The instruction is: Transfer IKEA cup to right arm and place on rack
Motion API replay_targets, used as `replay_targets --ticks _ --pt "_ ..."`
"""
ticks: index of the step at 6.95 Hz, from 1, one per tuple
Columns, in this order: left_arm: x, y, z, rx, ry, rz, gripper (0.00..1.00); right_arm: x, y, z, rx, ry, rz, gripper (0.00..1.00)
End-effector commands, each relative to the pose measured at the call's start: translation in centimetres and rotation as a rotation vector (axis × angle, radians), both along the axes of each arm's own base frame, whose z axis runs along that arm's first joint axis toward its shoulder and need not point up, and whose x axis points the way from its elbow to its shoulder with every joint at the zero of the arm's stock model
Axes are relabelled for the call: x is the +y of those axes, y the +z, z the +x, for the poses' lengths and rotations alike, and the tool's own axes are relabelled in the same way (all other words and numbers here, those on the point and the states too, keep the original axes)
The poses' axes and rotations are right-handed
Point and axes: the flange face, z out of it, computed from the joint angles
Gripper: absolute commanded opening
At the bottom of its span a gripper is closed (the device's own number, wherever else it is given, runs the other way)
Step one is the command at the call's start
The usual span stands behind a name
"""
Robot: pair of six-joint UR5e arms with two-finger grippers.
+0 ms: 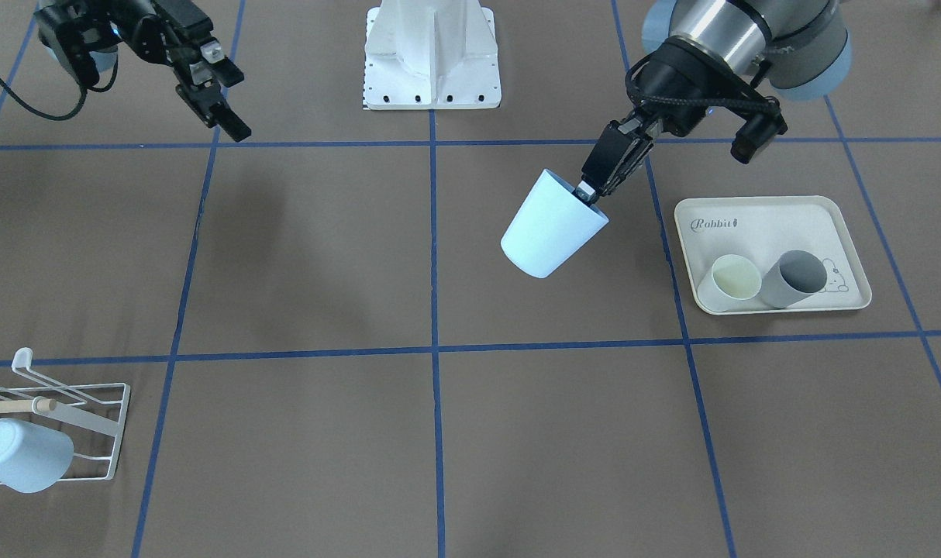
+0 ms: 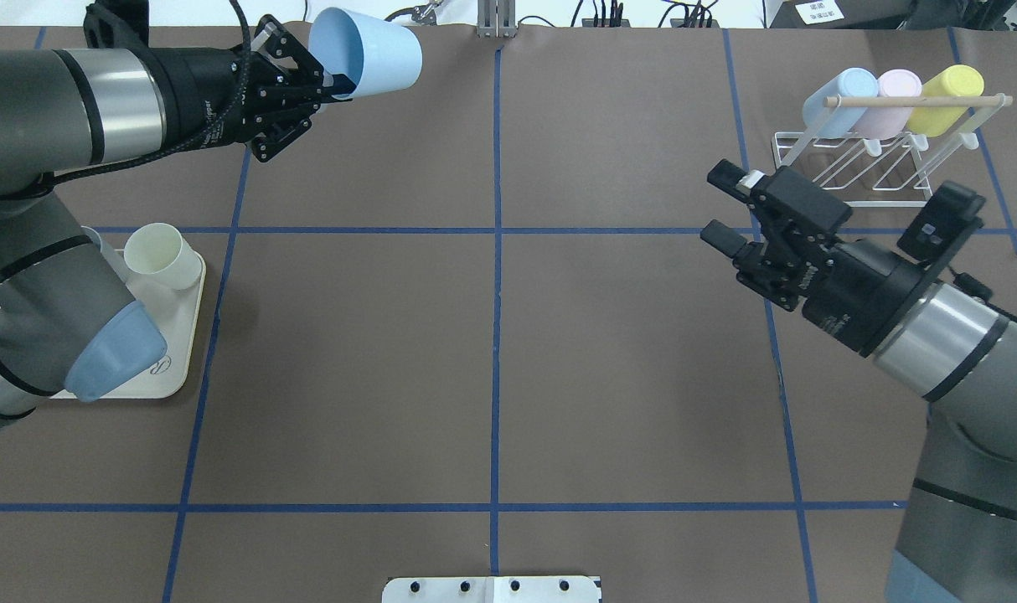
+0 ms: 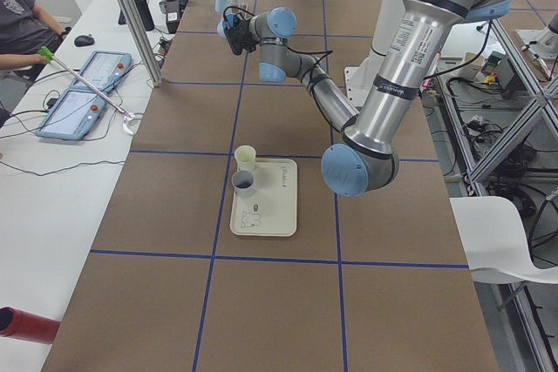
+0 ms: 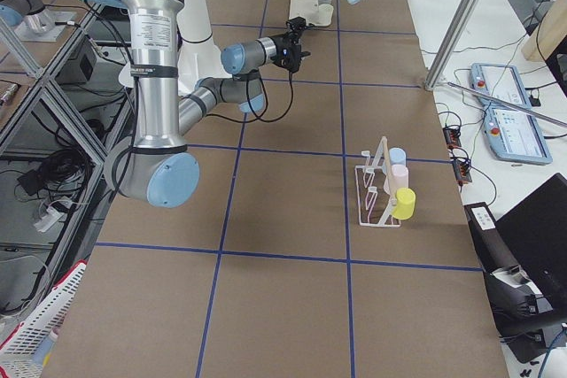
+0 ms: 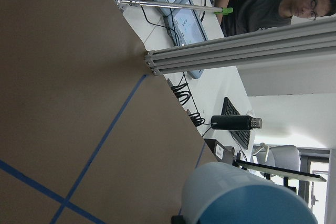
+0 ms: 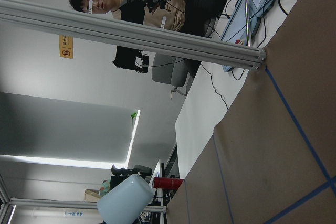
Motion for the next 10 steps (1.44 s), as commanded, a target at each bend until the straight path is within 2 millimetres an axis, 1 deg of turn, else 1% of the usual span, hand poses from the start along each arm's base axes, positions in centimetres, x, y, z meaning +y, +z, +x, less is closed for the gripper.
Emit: replay_targets --ticks 1,2,3,4,5,6,7,8,9,10 --pt "0.3 1.3 0.1 0.064 0.006 0.025 0.00 1.0 -4.6 -7.2 -0.058 -0.078 0.022 1.00" --pt "0.3 1.5 0.1 0.072 0.007 0.032 0.00 0.9 -8.0 -8.9 -0.039 -0.089 0.023 1.00" --pt "0.5 1.2 -0.1 0.103 0.008 0.037 0.00 1.3 -11.4 -10.2 -0.054 -0.107 0.029 1.00" --pt "0.4 1.8 0.1 0.166 0.021 0.019 0.00 1.4 -12.3 -10.6 -0.067 -0.112 0.033 1.00" --pt "0.4 2.1 0.1 0.203 0.027 0.019 0.00 1.0 -12.3 -10.4 -0.066 -0.102 0.035 1.00" --pt "0.6 1.9 0.0 0.220 0.031 0.012 0.00 0.2 -12.3 -10.2 -0.067 -0.084 0.031 1.00" --pt "0.7 1.8 0.1 0.225 0.033 0.015 0.00 -0.5 -12.9 -10.3 -0.078 -0.075 0.028 1.00" --pt "1.2 2.0 0.4 0.266 0.050 0.028 0.00 -1.8 -14.0 -11.4 -0.123 -0.083 -0.010 0.99" --pt "1.5 2.6 1.3 0.301 0.056 0.050 0.00 -3.3 -13.7 -11.7 -0.125 -0.069 -0.033 0.99" --pt "2.7 2.6 2.8 0.375 0.016 0.066 0.00 -4.1 -13.4 -11.6 -0.116 -0.055 -0.037 0.99"
